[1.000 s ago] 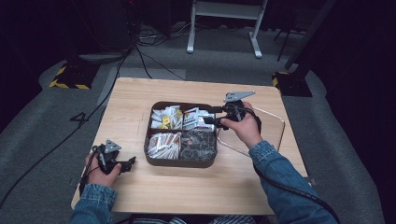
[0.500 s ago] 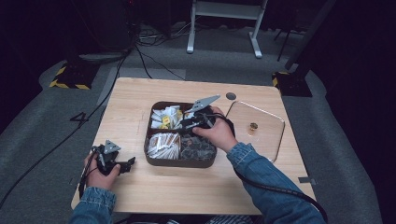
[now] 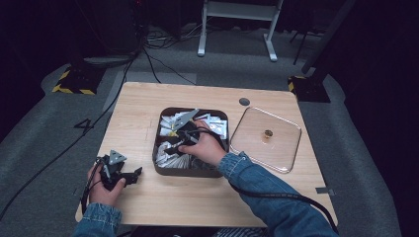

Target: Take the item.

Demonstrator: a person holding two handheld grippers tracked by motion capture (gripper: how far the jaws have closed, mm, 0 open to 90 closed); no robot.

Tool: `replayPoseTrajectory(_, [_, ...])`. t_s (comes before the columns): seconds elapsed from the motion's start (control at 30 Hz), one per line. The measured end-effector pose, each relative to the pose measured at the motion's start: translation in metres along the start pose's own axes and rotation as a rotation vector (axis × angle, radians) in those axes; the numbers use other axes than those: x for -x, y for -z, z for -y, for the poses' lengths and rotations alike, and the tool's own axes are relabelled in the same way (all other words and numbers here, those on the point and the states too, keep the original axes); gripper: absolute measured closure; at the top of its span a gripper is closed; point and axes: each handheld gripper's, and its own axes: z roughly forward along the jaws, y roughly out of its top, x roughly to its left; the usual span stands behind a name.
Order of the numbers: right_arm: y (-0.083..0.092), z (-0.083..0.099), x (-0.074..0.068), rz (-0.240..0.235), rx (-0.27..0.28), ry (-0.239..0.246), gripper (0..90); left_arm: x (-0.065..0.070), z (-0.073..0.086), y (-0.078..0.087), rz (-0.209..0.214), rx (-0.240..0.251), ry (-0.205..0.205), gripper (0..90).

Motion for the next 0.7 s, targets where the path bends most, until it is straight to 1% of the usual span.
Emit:
replayPoseTrajectory(0.13, [-0.017,-0.002,-0.002,0.012,-0.033,0.017,49.4,0.0,0.0,0.0,0.0,0.0,0.002,17.0])
replayPoseTrajectory(0.17, [-0.021,-0.002,-0.002,0.02,-0.046,0.017,48.2,0.0,0.0,0.0,0.0,0.0,0.002,17.0])
replayPoseTrajectory(0.3, [-0.035,0.001,0.001,0.024,-0.082,0.015,46.1,0.0,0.0,0.0,0.003,0.002,0.003,16.8])
replayPoseTrajectory(0.43, [-0.041,0.0,0.001,0.023,-0.092,0.022,45.9,-0.001,-0.001,-0.001,0.006,0.001,-0.003,16.4])
replayPoseTrajectory(0.6, [-0.047,0.0,0.003,0.043,-0.121,0.034,46.9,-0.001,-0.001,-0.001,0.006,0.001,-0.003,16.4])
replayPoseTrajectory(0.7, [-0.048,0.0,0.005,0.046,-0.126,0.037,46.8,-0.001,-0.001,-0.001,0.006,0.001,-0.003,16.4])
